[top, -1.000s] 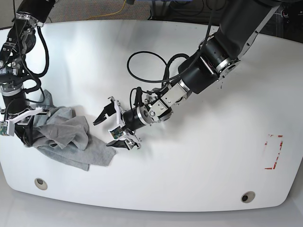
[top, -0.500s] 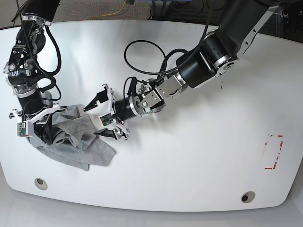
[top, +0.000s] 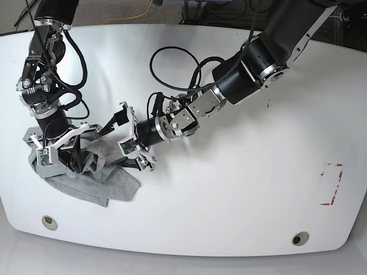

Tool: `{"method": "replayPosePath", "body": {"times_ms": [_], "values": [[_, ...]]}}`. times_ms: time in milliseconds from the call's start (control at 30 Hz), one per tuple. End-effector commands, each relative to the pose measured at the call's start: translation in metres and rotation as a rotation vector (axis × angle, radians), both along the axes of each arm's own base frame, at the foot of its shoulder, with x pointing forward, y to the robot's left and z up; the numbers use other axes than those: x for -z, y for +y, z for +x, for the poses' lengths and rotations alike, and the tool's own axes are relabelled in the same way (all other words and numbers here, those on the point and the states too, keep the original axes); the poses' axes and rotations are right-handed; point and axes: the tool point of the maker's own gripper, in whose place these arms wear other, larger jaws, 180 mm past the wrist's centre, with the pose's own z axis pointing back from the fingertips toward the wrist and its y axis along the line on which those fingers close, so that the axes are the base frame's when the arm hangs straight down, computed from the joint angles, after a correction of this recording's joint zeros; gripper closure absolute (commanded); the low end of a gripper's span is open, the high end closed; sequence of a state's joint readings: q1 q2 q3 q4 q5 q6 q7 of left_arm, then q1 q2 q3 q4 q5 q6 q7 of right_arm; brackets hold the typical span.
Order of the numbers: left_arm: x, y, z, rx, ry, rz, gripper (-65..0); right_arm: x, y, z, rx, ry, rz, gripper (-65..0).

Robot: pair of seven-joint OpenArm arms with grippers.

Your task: Layout the t-shirt on the table in an organized manner, then fold the t-shirt properly

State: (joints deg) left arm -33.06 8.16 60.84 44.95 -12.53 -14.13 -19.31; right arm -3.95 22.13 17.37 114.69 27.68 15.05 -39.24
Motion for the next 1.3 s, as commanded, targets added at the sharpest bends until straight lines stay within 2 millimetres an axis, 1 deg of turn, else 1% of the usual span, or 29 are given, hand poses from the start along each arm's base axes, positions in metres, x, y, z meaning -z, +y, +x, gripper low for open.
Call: {"method": "replayPosePath", "body": {"times_ms": [0, 200, 400, 467, 600, 700, 767, 967, 1267], "values": [[-0.029, -0.006, 0.011, -0.006, -0.043, -0.067, -45.7, -0.016, 0.002, 0.004, -0.013, -0.054, -0.007, 0.0], [-0.028, -0.004, 0.014, -0.018, -0.036, -0.063, -45.7, -0.017, 0.003, 0.005, -0.013, -0.058, -0.006, 0.0], [-0.007, 0.004, 0.018, -0.039, -0.007, -0.017, -44.8, -0.024, 0.002, 0.008, -0.011, -0.077, -0.009, 0.0], [-0.001, 0.007, 0.020, -0.047, 0.002, -0.003, -41.1, -0.024, 0.002, 0.008, -0.011, -0.077, -0.009, 0.0], [0.005, 0.010, 0.021, -0.055, 0.010, 0.008, -26.9, -0.026, 0.001, 0.009, -0.011, -0.081, -0.012, 0.0], [0.009, 0.013, 0.022, -0.060, 0.016, 0.017, -17.5, -0.030, 0.001, 0.011, -0.011, -0.092, -0.014, 0.0], [0.012, 0.014, 0.023, -0.064, 0.021, 0.024, -14.3, -0.032, 0.001, 0.012, -0.011, -0.098, -0.014, 0.0], [0.013, 0.016, 0.024, -0.069, 0.023, 0.025, -13.9, -0.037, 0.001, 0.015, -0.012, -0.112, -0.014, 0.0], [0.010, 0.016, 0.026, -0.070, 0.019, 0.022, -14.5, -0.034, 0.007, 0.015, -0.026, -0.107, -0.005, 0.0]]}}
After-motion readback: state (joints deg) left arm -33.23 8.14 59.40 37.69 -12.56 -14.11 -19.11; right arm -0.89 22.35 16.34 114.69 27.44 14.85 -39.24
